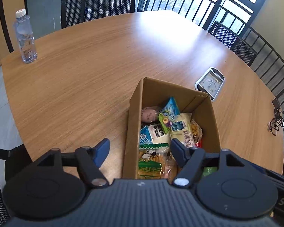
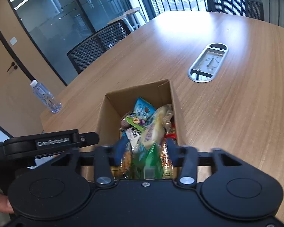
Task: Organize snacks
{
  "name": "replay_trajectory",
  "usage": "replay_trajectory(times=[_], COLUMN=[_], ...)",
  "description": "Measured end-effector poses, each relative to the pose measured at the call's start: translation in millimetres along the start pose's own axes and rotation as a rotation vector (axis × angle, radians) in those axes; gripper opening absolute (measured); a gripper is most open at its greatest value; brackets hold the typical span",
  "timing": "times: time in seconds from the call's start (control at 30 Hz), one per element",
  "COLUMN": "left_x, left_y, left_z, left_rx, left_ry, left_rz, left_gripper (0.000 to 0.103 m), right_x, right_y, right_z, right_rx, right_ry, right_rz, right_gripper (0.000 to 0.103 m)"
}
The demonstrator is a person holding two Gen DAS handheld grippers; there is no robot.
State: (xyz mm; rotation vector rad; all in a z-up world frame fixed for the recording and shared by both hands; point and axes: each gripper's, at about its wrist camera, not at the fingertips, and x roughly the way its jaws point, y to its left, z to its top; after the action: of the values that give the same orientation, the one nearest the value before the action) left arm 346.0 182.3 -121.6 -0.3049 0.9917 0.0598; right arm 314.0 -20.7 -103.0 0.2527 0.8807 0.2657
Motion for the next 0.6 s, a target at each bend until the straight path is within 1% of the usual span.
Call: replay_trajectory(times=[0.1,0.17,0.3,0.33,0.47,0.5,0.53,0.6], left_x=[-3.5,-6.7,-14.1,-17.0,-35.9,-41.0,-45.8,-54.5], left_y=[5.5,7.1,6.2,4.5,-5.0,-8.0,-10.4,-15.4], left_z=[-2.0,-4.4,-9.7,-11.1,-17.6,-19.1,-20.2,-22.3], left_rx=[-0.017,-0.025,-0.039,-0.039,-0.039,-0.034,-0.031,-0.022], left_ry=[-0.004,-0.008,-0.013,-0.019,-0.056,-0.069,-0.079,-0.096], left_rz=[0.009,0.018,0.007,0.007,0.018,0.025,0.026,0.024], left_gripper=[0.084,0.087,0.091,0.092,0.100,0.103,0.103,0.103], right_x=[-5.1,-10.4,-24.4,-27.8,-44.9,-49.7,-54.9,-64.5], right_y=[-6.6,-11.3,-17.6,-18.5,-22.4,-23.9,-25.1,-27.7], right_z=[-2.3,-3.8,-6.5,-6.3,-5.3,-4.8,-4.1,-2.5], right_rx=[0.009,0.009,-0.003,-0.010,-0.032,-0.034,-0.036,-0.042], right_ry=[0.004,0.007,0.002,0.000,-0.022,-0.031,-0.043,-0.064], right_rz=[-0.007,-0.018,-0.014,-0.011,0.000,0.001,-0.001,-0.008], right_gripper=[0.069,0.069,0.070,0.072,0.077,0.081,0.086,0.091])
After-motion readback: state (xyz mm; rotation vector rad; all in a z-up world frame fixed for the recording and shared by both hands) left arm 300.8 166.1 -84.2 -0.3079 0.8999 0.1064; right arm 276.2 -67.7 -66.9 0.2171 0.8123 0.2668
